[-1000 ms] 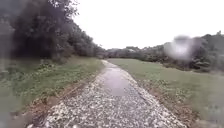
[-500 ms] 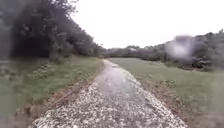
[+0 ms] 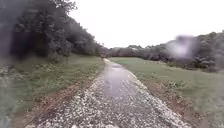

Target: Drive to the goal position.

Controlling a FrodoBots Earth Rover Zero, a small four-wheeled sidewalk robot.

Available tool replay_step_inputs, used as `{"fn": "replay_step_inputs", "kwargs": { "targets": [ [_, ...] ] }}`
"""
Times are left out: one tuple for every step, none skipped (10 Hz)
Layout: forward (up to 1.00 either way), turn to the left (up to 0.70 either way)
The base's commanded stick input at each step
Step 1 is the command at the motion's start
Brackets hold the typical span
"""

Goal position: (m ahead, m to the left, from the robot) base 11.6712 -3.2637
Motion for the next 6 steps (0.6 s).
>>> {"fn": "replay_step_inputs", "kwargs": {
  "targets": [
    [0.7, -0.01],
    [0.7, -0.02],
    [0.7, -0.12],
    [0.7, -0.13],
    [0.7, -0.15],
    [0.7, -0.15]
  ]
}}
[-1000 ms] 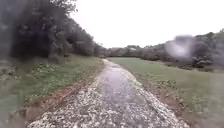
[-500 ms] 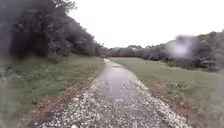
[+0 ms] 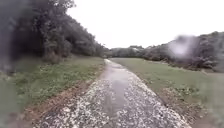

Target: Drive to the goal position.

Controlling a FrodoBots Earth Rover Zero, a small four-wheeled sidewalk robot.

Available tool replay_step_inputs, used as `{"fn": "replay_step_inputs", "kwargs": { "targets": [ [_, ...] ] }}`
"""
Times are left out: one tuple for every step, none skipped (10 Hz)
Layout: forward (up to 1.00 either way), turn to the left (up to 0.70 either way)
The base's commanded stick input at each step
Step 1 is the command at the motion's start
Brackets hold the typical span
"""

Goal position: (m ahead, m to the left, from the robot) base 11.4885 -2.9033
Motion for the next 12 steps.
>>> {"fn": "replay_step_inputs", "kwargs": {
  "targets": [
    [0.7, 0.0],
    [0.7, 0.0],
    [0.7, 0.0],
    [0.7, -0.01],
    [0.7, -0.04],
    [0.7, -0.07],
    [0.7, -0.1],
    [0.7, -0.13],
    [0.7, -0.03],
    [0.7, -0.02],
    [0.7, 0.0],
    [0.7, 0.0]
  ]
}}
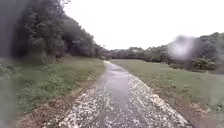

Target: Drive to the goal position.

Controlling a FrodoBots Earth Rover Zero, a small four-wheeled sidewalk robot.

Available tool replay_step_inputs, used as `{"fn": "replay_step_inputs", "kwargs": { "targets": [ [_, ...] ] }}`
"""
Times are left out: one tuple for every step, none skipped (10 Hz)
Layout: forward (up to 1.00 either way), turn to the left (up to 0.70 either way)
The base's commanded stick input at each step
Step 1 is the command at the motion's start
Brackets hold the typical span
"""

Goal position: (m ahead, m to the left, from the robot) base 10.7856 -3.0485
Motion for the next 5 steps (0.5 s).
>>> {"fn": "replay_step_inputs", "kwargs": {
  "targets": [
    [0.7, 0.0],
    [0.7, -0.01],
    [0.7, -0.02],
    [0.7, -0.03],
    [0.7, -0.03]
  ]
}}
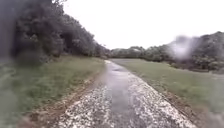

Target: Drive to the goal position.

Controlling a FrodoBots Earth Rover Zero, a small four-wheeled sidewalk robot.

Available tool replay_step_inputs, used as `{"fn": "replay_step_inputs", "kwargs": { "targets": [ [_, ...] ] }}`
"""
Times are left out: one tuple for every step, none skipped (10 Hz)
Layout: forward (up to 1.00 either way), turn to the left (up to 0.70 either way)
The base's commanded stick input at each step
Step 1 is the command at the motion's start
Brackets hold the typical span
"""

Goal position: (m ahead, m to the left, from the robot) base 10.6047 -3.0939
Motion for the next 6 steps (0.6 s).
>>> {"fn": "replay_step_inputs", "kwargs": {
  "targets": [
    [0.7, -0.03],
    [0.7, -0.03],
    [0.7, -0.02],
    [0.7, -0.02],
    [0.7, -0.02],
    [0.7, 0.0]
  ]
}}
